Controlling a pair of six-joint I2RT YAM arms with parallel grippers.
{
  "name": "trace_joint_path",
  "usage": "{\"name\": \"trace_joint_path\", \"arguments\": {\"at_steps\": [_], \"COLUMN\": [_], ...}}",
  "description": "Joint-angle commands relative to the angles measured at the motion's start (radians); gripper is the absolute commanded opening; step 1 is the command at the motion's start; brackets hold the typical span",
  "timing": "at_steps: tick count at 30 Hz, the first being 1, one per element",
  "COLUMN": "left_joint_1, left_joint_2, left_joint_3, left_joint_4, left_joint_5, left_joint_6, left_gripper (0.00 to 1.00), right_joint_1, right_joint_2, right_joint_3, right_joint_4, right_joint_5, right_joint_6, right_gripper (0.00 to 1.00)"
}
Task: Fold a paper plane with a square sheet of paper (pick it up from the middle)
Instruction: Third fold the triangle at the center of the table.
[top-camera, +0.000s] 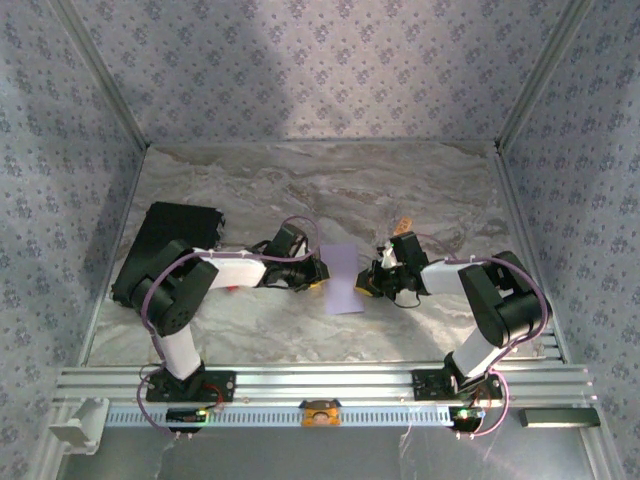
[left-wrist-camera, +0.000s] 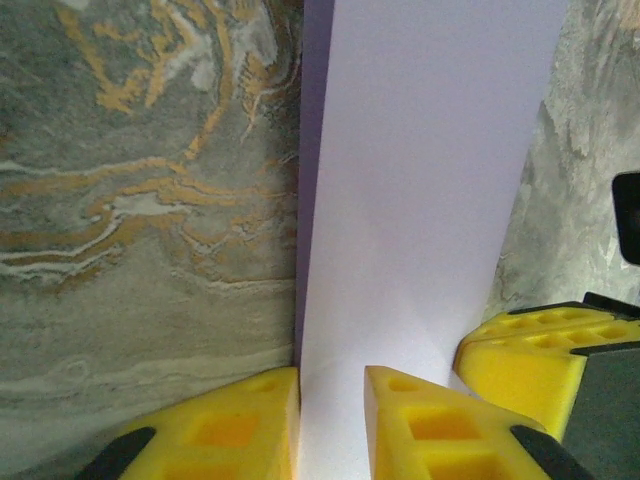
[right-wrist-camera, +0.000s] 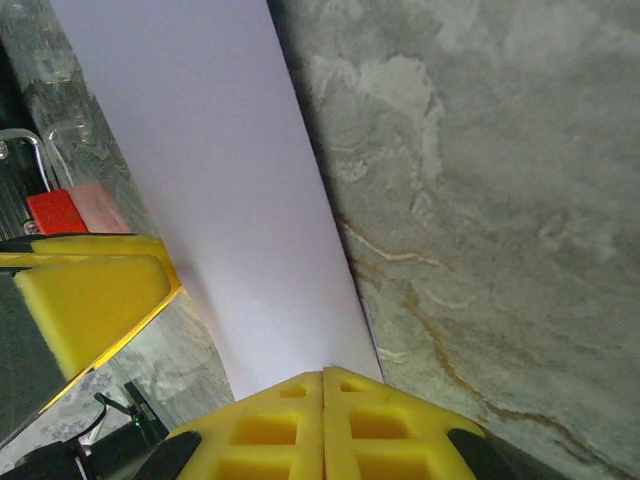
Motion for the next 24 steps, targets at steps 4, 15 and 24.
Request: {"name": "trace_joint_path", "arguments": {"at_steps": [4, 15, 24], "left_joint_1": [0.005, 0.009, 0.023], "left_joint_2": [0.026, -0.009, -0.045], "left_joint_3": [0.033, 0.056, 0.066], "left_joint_4": [-0.039, -0.098, -0.134], "left_joint_5": [-0.017, -0.02, 0.031], "left_joint_6": [0.027, 0.058, 0.06], "left_gripper": [0.15, 0.0, 0.0], "right_joint_1": [-0.022, -0.023, -0.017], "right_joint_2": [0.025, 0.006, -0.157], "right_joint_3": [-0.029, -0.029, -0.028], "right_joint_4": [-0.101, -0.081, -0.108], "right_joint_5": [0.069, 0.054, 0.081], "right_joint_6": [0.004, -0.009, -0.071], "right_gripper": [0.09, 0.11, 0.39]}}
